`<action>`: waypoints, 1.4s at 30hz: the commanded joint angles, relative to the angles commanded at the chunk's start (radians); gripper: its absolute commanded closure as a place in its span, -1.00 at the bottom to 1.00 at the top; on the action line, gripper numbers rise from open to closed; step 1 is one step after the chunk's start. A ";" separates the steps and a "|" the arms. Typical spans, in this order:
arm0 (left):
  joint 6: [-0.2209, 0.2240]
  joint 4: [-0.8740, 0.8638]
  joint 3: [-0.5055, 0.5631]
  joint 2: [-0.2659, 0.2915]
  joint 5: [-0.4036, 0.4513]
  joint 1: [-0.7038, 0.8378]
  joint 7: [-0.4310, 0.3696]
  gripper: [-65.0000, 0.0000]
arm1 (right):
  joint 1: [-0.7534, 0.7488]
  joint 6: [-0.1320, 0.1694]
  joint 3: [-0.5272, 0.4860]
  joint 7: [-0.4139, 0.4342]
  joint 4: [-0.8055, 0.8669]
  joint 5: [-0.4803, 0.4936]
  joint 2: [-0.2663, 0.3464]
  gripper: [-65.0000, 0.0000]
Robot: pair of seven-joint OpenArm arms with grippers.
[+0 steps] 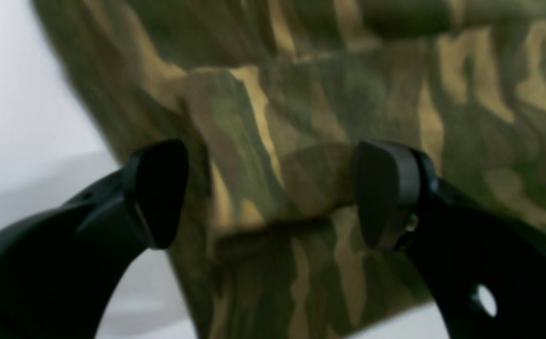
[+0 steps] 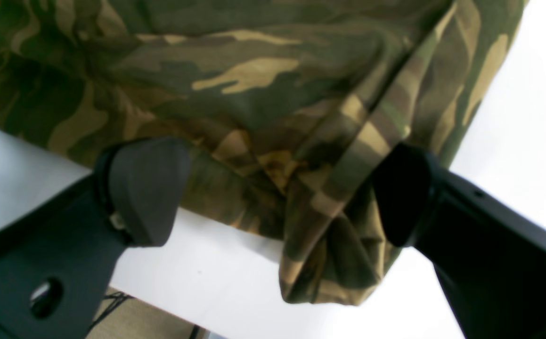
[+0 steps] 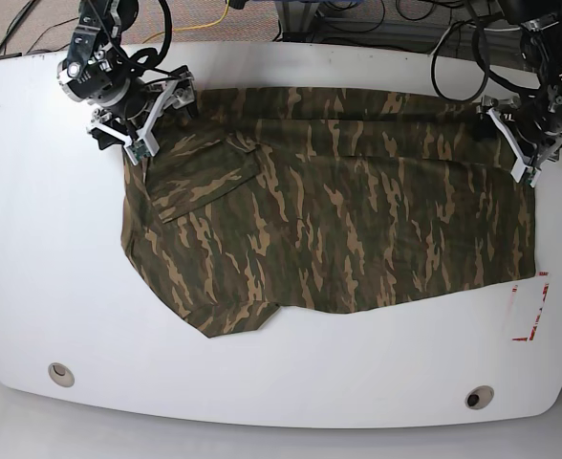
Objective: Layout the t-shirt on the table in an organized manner, then fold the t-shirt properly
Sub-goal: 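Hold the shirt edge with both grippers and tighten the grip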
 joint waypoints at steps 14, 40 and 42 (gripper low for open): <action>0.000 0.000 0.000 -0.006 0.000 -0.002 0.000 0.29 | 0.011 0.000 0.000 0.000 0.000 0.000 -0.002 -0.88; 0.000 0.048 0.003 -0.028 0.000 0.003 -0.002 0.93 | 0.040 0.000 0.002 0.000 -0.075 -0.006 -0.002 0.88; 0.000 0.049 0.003 -0.029 0.000 0.003 -0.002 0.93 | 0.040 0.000 0.015 0.000 -0.091 -0.006 -0.002 0.73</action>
